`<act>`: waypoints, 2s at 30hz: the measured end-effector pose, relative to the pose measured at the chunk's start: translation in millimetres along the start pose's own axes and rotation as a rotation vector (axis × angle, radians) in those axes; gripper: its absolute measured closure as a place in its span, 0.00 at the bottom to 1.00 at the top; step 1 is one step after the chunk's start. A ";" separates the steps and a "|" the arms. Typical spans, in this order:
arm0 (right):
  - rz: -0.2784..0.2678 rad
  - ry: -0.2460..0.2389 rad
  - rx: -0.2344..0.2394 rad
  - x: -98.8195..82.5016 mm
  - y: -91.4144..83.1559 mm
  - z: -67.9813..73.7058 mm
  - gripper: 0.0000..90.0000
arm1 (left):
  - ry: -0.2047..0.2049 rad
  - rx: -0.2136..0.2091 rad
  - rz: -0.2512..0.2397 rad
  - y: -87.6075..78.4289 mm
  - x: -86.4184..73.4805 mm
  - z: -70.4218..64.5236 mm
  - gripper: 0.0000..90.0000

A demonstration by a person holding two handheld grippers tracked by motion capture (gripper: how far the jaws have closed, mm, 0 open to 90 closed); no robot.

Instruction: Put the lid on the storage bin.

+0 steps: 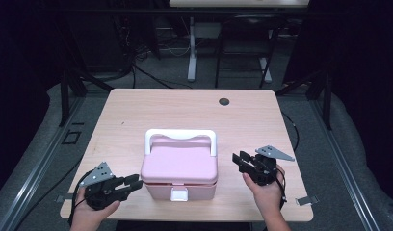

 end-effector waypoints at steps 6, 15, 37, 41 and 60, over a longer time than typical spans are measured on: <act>-0.003 0.011 0.000 -0.8 -0.6 -1.1 0.72 | 0.007 0.005 0.011 -0.2 -3.1 1.2 0.77; -0.004 0.016 -0.002 -2.1 -1.4 -2.6 0.71 | -0.002 0.010 0.028 0.6 -8.5 0.7 0.77; 0.002 0.020 -0.011 -7.9 -0.6 -5.5 0.70 | -0.075 0.053 0.001 0.6 -7.9 21.6 0.73; 0.000 0.022 -0.016 -9.2 -1.0 -6.9 0.70 | -0.077 0.061 0.000 1.3 -8.3 24.7 0.70; 0.005 0.021 -0.031 -15.1 2.3 -13.3 0.67 | -0.115 0.176 -0.005 14.3 -14.5 59.4 0.61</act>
Point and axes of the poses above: each handheld gripper's, and its own axes: y roughly forward along the jaws, x roughly out of its top, z roughly to its left, the point moved 8 cm from there along y, roughly forward along the jaws, and after that the axes turned 14 degrees about x, right-handed, at the moved point
